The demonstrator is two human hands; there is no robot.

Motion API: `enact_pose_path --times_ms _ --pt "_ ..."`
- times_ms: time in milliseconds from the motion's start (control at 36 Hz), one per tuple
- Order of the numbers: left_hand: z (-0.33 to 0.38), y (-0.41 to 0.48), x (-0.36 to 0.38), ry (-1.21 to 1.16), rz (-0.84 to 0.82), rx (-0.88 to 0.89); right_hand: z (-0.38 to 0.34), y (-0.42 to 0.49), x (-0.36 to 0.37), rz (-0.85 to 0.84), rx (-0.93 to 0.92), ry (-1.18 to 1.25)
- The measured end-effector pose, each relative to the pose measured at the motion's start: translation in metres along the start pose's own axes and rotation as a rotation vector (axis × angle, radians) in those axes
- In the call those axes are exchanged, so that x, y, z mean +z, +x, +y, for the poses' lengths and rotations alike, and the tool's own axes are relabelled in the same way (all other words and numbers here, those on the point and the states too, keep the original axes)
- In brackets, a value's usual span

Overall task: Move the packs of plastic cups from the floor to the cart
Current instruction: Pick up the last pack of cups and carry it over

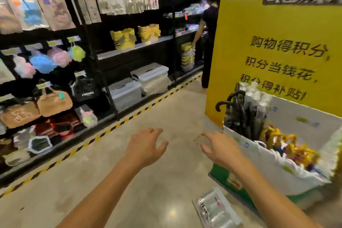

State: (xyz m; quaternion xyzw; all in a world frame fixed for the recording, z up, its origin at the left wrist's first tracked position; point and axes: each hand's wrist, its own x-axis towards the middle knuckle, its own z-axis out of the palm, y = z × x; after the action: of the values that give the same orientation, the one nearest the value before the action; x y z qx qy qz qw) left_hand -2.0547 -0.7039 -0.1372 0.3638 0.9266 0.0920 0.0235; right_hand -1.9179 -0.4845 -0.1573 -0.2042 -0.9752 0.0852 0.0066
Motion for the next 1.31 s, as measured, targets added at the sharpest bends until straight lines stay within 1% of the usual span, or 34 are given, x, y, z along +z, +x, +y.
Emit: enact_pose_path --times_ms 167,278,389,528,694,806,861,972,1194,1306 --pt "0.007 0.092 0.024 0.049 -0.128 0.288 0.026 0.008 0.025 -0.012 0.329 0.070" --pt "0.035 0.134 0.052 0.056 -0.209 0.457 0.042 -0.012 0.040 0.035 0.516 0.125" --pt "0.069 0.160 0.088 0.032 -0.286 0.596 0.062 -0.031 0.066 0.027 0.688 0.140" --pt "0.097 0.183 0.147 -0.008 -0.380 0.691 0.090 -0.043 0.109 0.020 0.848 0.228" --pt "0.105 0.213 0.242 -0.038 -0.468 0.717 0.125 -0.042 0.207 -0.033 0.987 0.312" --pt "0.097 0.231 0.330 -0.041 -0.539 0.736 0.140 -0.033 0.293 -0.021 1.086 0.422" --pt "0.089 0.240 0.385 -0.043 -0.586 0.741 0.146 -0.031 0.344 -0.014 1.138 0.493" --pt "0.078 0.257 0.504 -0.040 -0.653 0.768 0.162 -0.025 0.453 0.026 1.229 0.551" --pt "0.059 0.276 0.753 -0.089 -0.693 0.770 0.230 -0.012 0.685 -0.048 1.269 0.646" --pt "0.044 0.279 0.864 -0.150 -0.763 0.734 0.258 -0.005 0.793 0.014 1.284 0.684"
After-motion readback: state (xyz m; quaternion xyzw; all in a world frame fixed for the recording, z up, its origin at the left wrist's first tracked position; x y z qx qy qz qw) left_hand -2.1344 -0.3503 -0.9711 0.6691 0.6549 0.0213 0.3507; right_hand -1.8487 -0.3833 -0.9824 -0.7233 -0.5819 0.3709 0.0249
